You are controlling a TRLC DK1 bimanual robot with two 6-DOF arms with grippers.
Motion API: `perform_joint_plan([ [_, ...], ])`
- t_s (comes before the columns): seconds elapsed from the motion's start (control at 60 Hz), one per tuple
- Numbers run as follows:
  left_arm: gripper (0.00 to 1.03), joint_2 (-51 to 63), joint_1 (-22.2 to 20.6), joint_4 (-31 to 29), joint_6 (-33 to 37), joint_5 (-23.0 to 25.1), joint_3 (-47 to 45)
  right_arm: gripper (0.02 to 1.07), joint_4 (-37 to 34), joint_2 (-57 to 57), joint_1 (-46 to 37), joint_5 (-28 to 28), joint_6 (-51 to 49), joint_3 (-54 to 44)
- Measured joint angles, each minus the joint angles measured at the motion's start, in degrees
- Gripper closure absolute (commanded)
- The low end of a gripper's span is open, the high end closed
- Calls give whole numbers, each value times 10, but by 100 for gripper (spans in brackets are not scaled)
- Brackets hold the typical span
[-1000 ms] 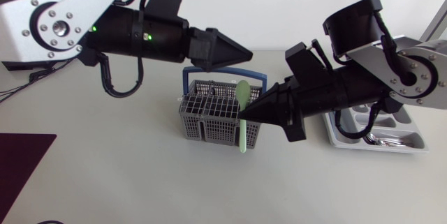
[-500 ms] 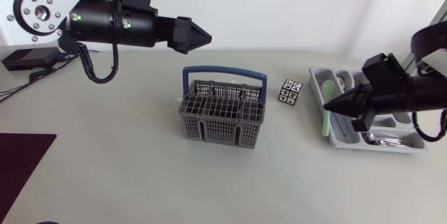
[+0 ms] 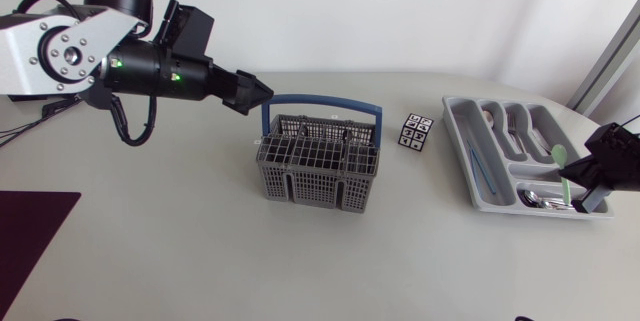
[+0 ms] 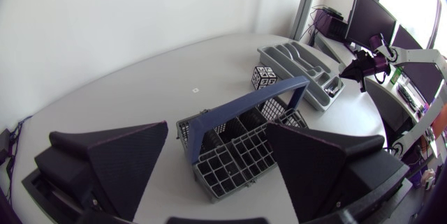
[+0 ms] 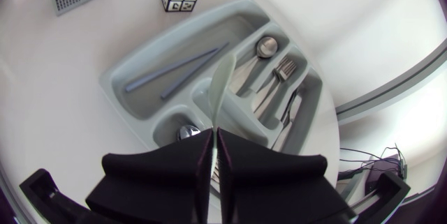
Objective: Transfer all utensils from the basket to the drawer tray.
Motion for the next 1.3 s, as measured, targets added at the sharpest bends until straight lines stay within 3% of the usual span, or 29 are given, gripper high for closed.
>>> perform_joint_plan([
  [0.3, 5, 0, 12, 2, 15, -27, -25, 97, 164, 77, -26, 52, -75, -30],
  [0.367, 5, 0, 18, 2, 17, -28, -32, 80, 174, 82, -26, 61, -85, -41],
  [0.433, 5, 0, 26, 2, 19, -29, -39, 51, 183, 82, -26, 70, -93, -55],
  [0.55, 5, 7, 42, 2, 26, -29, -43, 31, 189, 79, -26, 81, -103, -71],
  [0.583, 5, 10, 46, 2, 29, -29, -43, 19, 189, 73, -26, 81, -105, -76],
  [0.633, 5, 15, 53, 2, 31, -30, -43, 16, 186, 55, -26, 81, -104, -85],
  [0.767, 5, 27, 66, 2, 34, -30, -48, 16, 130, -28, -9, 81, -88, -92],
  [0.883, 5, 31, 69, 2, 36, -30, -54, 18, 44, -118, 57, 77, -36, -92],
  [1.033, 5, 31, 69, 11, 38, -29, -60, 44, -34, -183, 209, 68, 80, -84],
  [1.3, 5, 47, 69, 15, 47, -30, -71, 96, -21, -153, 468, 66, 311, -34],
])
